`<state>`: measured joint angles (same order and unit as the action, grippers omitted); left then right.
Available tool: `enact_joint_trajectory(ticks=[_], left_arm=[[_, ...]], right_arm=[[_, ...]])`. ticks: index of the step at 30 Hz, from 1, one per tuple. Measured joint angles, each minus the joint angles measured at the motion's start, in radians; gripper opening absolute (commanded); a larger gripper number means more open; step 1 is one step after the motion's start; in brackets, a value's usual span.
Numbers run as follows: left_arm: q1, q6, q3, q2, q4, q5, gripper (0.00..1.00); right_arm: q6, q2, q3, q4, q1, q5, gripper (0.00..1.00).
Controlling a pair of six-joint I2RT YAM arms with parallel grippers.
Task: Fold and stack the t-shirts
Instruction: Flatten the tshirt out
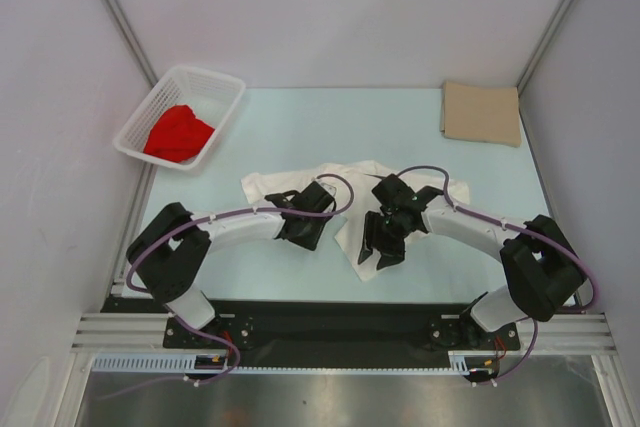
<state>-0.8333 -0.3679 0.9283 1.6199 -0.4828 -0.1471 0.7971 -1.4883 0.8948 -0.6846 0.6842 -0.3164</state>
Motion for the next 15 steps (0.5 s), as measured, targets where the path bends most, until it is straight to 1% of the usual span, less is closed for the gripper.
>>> enact_joint_trajectory(ticks=[9, 10, 12, 13, 15], left_arm=[[-0.005, 0.003, 0.025, 0.039, -0.029, -0.042, 0.37], [-0.006, 0.003, 0.029, 0.043, -0.031, -0.045, 0.35], [-0.008, 0.003, 0.031, 0.047, -0.033, -0.054, 0.27], [-0.008, 0.005, 0.031, 0.048, -0.034, -0.060, 0.19], [-0.008, 0.010, 0.031, 0.048, -0.037, -0.071, 0.14]], right_arm=[[0.056, -0.001, -0.019, 0.043, 0.002, -0.018, 0.57], [0.068, -0.003, -0.023, 0.050, 0.003, -0.020, 0.57], [0.087, -0.007, -0.030, 0.061, 0.007, -0.023, 0.57], [0.095, -0.008, -0.032, 0.064, 0.010, -0.023, 0.57], [0.113, -0.008, -0.036, 0.068, 0.018, -0.022, 0.56]])
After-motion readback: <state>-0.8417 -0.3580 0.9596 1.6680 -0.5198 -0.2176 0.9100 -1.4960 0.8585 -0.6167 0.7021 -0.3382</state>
